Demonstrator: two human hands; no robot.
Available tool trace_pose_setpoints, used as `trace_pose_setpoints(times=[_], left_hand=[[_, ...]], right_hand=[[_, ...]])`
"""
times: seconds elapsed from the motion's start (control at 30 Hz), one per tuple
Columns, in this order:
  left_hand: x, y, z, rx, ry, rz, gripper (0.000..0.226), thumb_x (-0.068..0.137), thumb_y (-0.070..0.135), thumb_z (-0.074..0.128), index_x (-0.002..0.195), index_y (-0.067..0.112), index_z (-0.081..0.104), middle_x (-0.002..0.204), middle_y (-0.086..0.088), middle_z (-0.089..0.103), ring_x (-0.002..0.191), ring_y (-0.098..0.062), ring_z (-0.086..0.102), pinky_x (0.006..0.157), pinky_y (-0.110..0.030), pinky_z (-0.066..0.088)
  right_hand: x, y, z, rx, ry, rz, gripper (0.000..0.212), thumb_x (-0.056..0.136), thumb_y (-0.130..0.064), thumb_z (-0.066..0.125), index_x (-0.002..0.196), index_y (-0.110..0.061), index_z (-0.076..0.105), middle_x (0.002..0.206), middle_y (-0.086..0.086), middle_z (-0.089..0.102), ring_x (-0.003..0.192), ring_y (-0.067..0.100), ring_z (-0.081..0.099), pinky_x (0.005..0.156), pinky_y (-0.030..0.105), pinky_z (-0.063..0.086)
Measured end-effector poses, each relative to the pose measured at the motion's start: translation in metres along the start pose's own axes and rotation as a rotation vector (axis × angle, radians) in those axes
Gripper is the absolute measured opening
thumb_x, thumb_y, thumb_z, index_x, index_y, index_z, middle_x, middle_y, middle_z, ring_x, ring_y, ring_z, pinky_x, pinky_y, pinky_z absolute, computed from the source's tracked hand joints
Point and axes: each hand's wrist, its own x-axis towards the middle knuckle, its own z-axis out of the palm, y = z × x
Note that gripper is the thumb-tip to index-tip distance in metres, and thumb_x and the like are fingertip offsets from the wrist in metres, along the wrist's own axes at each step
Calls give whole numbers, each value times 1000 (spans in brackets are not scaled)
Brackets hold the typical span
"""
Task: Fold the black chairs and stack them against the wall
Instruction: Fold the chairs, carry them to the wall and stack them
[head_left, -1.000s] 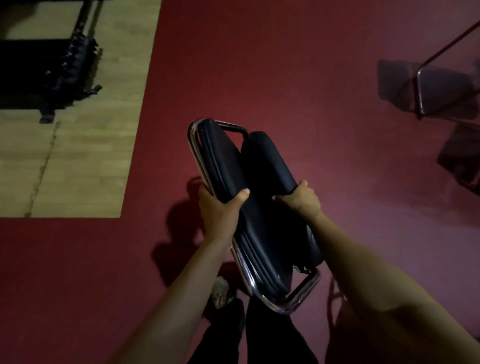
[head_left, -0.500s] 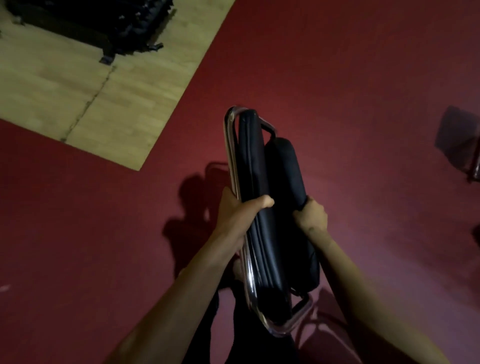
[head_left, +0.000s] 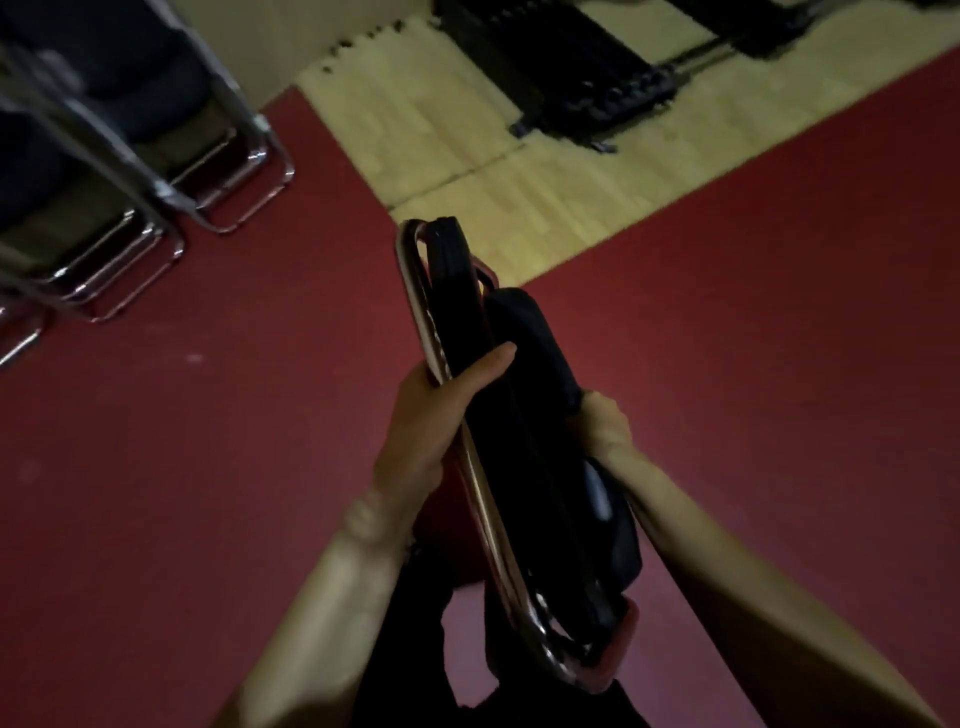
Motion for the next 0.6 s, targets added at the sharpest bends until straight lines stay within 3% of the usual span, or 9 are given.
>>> trace_pose_setpoints(times=[0.1, 0.23, 0.37, 0.5, 0.6], left_hand=[[-1, 19, -74, -109, 126, 39, 37, 79, 38, 76, 109, 16, 71, 98, -1, 76, 88, -15, 73, 73, -26, 58], [8, 49, -179, -238, 307, 56, 36, 79, 42, 75, 102, 14, 74, 90, 0, 76, 77, -12, 73, 57, -18, 55], [15, 81, -279, -309, 433, 88, 41, 77, 46, 73, 100, 12, 73, 90, -7, 75, 75, -18, 72, 65, -29, 56], [16, 105, -364, -381, 521, 138, 36, 82, 43, 69, 96, 10, 73, 83, -6, 75, 68, -14, 71, 57, -23, 57], [18, 120, -419, -407, 569, 191, 27, 87, 40, 65, 88, 14, 73, 78, -3, 75, 67, -11, 71, 60, -22, 56]], right_hand=[[17, -84, 28, -93, -69, -172, 35, 91, -17, 53, 122, -1, 57, 117, 21, 62, 105, 38, 61, 74, 35, 42], [36, -212, 73, -281, -113, -346, 37, 89, -20, 55, 121, -1, 59, 117, 22, 63, 107, 37, 61, 76, 33, 44], [48, -347, 122, -429, -200, -506, 37, 91, -23, 55, 119, 1, 59, 116, 23, 63, 105, 37, 62, 72, 29, 40], [44, -465, 171, -530, -262, -652, 37, 91, -23, 55, 123, -5, 59, 118, 21, 62, 108, 34, 61, 75, 29, 41], [38, -547, 209, -581, -315, -747, 33, 87, -21, 60, 118, -9, 62, 112, 16, 65, 106, 29, 63, 73, 28, 41]])
